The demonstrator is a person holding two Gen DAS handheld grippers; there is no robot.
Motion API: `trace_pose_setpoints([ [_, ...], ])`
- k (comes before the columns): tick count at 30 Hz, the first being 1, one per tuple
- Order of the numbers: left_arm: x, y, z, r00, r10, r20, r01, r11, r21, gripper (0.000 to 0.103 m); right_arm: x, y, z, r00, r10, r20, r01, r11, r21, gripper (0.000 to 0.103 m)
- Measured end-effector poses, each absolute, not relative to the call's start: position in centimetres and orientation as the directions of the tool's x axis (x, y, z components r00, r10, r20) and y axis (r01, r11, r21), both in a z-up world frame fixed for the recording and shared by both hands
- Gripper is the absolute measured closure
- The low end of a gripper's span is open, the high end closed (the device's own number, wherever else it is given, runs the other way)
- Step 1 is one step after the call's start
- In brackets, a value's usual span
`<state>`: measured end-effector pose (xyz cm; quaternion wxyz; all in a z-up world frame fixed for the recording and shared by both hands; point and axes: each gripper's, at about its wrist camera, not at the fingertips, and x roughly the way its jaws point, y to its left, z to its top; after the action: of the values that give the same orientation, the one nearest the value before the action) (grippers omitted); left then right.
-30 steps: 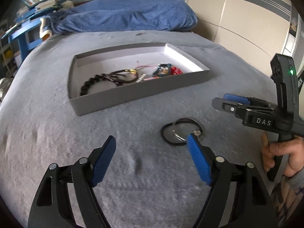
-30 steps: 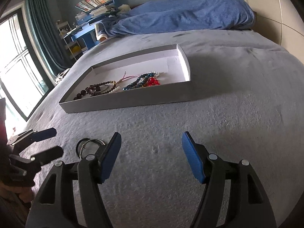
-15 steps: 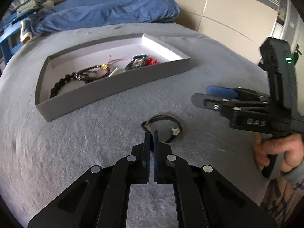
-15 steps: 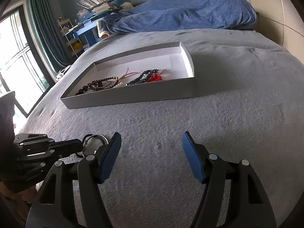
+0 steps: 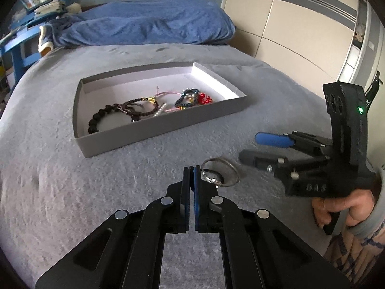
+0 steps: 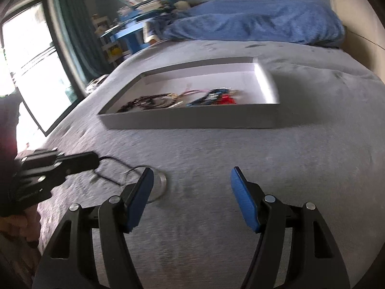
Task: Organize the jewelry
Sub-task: 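Grasp the black cord bracelet with the left tool while the right tool grasps the silver ring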
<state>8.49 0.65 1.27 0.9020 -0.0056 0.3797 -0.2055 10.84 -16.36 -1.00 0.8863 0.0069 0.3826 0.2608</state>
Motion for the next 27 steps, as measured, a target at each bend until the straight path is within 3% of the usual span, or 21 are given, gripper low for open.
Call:
trace_pose_setpoints([
  [8,9.4,3.5,0.7,0.620,-0.291,-0.728,0.259,0.952,-0.161,0.100,10.0,-13.5,-1.1,0.512,0.504,-0.696,-0.569,0.805,0.165,0.032],
  [18,9.2,3.6,-0.3,0.597,-0.275,-0.754,0.253,0.956,-0.148,0.100,10.1,-8.7,-2.3,0.424,0.494,-0.759,-0.675,0.731,0.098,0.031],
  [20,9.3,3.9,-0.4,0.597,-0.266,-0.757,0.241,0.959,-0.147,0.100,10.5,-8.3,-2.7,0.421,0.482,-0.768,-0.672,0.735,0.093,0.034],
  [23,9.4,4.3,-0.6,0.595,-0.246,-0.765,0.220,0.965,-0.140,0.100,10.8,-8.9,-2.6,0.423,0.494,-0.760,-0.660,0.743,0.115,0.056],
  [27,9.8,5.0,-1.2,0.584,-0.209,-0.784,0.172,0.976,-0.132,0.100,10.7,-10.1,-2.2,0.441,0.509,-0.739,-0.635,0.759,0.144,0.056],
])
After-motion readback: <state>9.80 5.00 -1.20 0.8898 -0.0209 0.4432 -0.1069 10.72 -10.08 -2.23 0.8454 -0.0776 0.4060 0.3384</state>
